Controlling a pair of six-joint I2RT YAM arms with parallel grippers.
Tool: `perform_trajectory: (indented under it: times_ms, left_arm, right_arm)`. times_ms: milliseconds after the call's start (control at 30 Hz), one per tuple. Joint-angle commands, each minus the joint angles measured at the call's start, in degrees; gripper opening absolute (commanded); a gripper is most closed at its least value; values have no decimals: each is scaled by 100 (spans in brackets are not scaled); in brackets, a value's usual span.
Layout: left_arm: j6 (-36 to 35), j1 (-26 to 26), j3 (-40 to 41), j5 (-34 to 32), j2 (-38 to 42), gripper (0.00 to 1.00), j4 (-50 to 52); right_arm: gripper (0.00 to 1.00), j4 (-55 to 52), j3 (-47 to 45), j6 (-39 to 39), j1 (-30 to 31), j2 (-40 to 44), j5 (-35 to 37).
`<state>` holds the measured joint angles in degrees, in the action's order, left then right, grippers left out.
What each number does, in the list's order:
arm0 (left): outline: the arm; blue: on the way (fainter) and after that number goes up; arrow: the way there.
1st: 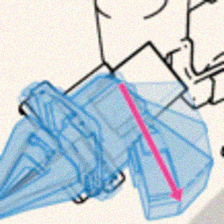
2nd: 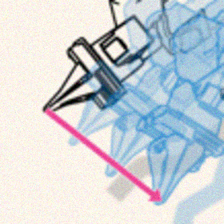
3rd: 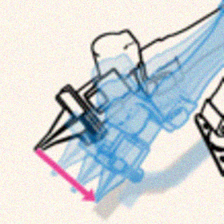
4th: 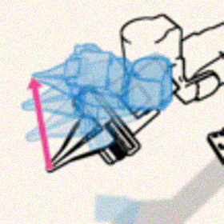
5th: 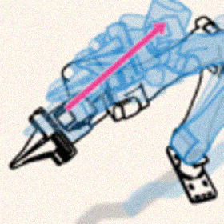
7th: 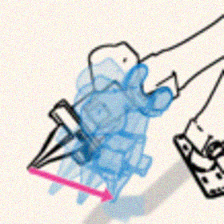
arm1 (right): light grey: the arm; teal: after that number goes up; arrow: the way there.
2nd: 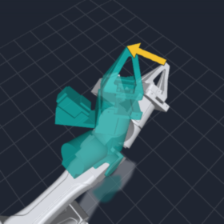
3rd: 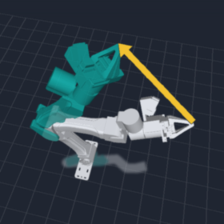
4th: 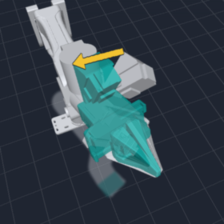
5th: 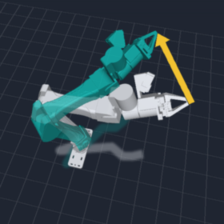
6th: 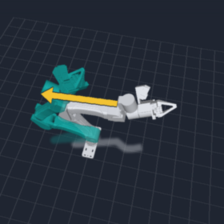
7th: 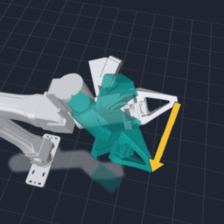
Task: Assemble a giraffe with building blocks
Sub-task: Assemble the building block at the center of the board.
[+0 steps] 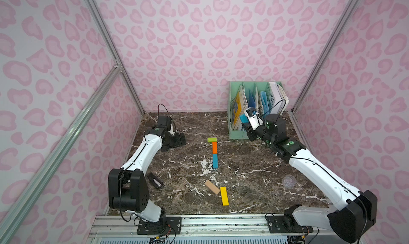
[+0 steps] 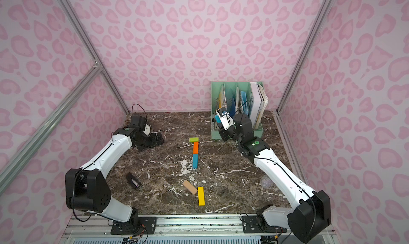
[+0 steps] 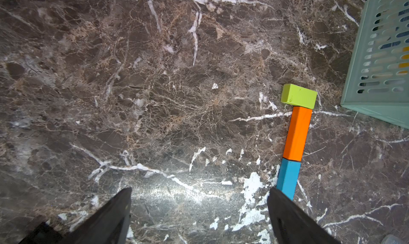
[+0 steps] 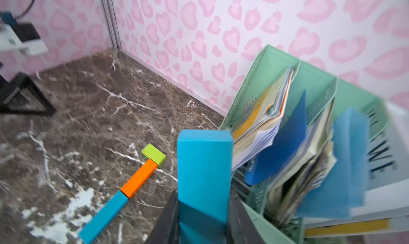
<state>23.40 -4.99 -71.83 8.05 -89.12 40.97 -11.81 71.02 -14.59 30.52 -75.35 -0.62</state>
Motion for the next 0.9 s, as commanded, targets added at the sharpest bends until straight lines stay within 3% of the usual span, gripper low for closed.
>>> perform_trajectory:
  times_ms: [0, 100, 167, 267, 567, 867]
  left_arm:
    - [-99, 12, -29, -10, 2, 98, 107]
    - [-107, 8, -34, 6, 1, 98, 112]
    - [-124, 7, -38, 11, 14, 98, 113]
    - [-134, 5, -20, 4, 34, 98, 113]
    - [-157, 5, -15, 48, 44, 98, 100]
    - [-160, 13, -15, 62, 53, 98, 96]
  right_arm:
    - [0, -2266, 993, -2021, 240, -584, 450]
    - [0, -3676, 1186, -2302, 767, -1372, 1331]
    - [0, -3659, 816, -2405, 1152, -1432, 1160]
    - [0, -3883, 751, -2247, 1439, -1779, 284]
    - [0, -3148, 2, -2434, 1730, -2228, -265]
    - [4, -2293, -274, -2666, 1593, -2489, -232]
